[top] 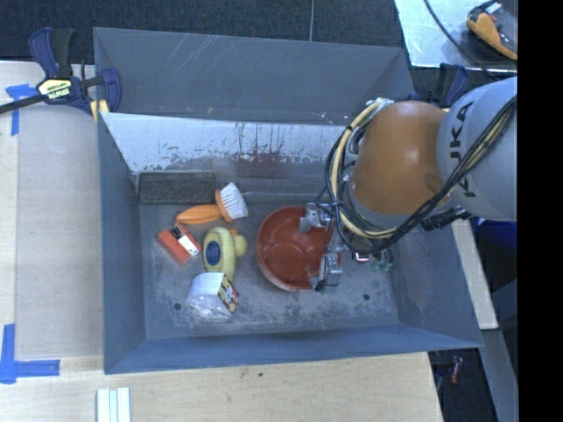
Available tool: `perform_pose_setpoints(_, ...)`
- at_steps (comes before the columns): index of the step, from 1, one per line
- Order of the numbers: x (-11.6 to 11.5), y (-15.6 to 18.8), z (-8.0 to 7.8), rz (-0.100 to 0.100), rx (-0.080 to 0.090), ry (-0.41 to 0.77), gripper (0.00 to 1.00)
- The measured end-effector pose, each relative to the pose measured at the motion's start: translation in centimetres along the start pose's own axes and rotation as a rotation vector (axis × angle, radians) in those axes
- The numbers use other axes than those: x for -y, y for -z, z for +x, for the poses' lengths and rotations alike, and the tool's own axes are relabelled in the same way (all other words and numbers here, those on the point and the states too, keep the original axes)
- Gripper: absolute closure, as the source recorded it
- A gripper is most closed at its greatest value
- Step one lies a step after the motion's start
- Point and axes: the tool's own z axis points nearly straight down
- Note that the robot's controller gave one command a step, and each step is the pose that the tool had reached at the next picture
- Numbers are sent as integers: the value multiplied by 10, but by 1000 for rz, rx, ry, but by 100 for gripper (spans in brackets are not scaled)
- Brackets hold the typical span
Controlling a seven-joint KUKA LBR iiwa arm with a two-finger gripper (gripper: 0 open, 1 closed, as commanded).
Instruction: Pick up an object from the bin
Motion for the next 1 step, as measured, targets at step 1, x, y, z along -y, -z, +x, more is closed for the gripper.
perform_pose_setpoints(1,-10,123,-6,0,-1,8,0)
